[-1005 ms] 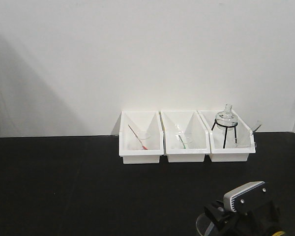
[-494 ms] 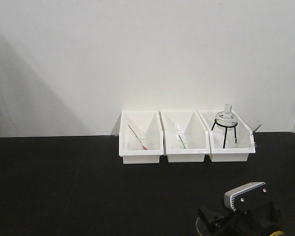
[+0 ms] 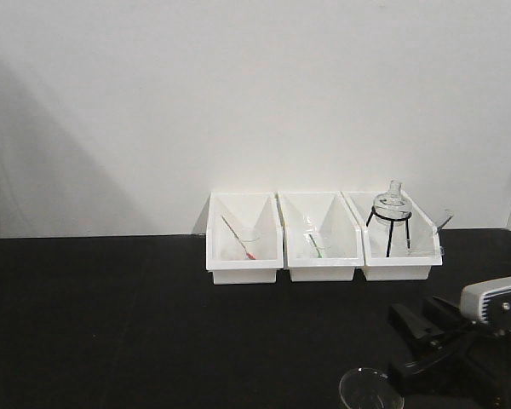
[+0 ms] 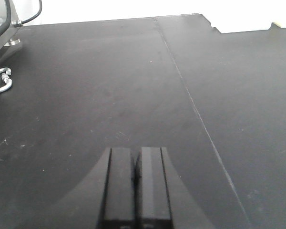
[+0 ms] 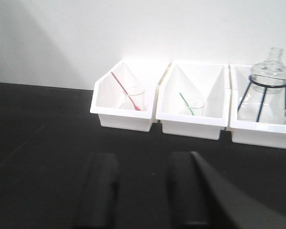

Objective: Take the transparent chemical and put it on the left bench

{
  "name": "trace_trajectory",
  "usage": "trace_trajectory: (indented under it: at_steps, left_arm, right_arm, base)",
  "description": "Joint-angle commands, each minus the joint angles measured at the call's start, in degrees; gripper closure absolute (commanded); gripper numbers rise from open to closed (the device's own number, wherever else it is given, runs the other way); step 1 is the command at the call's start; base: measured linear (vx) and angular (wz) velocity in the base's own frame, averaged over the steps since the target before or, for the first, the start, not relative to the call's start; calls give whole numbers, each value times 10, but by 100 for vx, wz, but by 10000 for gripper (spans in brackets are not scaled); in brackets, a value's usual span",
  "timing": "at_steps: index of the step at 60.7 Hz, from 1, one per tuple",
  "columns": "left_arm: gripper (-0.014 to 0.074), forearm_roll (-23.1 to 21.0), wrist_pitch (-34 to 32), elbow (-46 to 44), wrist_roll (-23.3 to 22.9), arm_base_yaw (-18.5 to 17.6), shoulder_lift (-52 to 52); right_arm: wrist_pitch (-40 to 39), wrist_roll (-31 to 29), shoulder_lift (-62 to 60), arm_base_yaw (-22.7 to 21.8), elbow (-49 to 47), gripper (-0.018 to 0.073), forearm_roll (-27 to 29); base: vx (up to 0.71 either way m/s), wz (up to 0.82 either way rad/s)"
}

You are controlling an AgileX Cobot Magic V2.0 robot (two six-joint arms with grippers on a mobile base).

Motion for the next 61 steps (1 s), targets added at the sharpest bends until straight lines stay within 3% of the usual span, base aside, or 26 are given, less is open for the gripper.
trace_trajectory:
  at_steps: [1,7,15,25,61]
  left_arm:
    - [600,0,-45,9,-4,-1,-11]
    - [600,0,-45,9,-4,-1,-11]
    - [600,0,-45,9,-4,-1,-11]
    - [600,0,-45,9,-4,-1,-11]
    - [600,0,-45,9,-4,-1,-11]
  right_arm:
    - [29,-21,-57,0,-17,412,13]
    - [101,-33,-116,0,-17,575,9]
    - [172,-37,-189,0,-17,569,9]
    - [201,-37,-265,0,-17,566,9]
    - [207,-37,-329,0,-17,567,9]
  base:
    - [0,0]
    - [0,0]
    - [0,0]
    - [0,0]
    - [0,0]
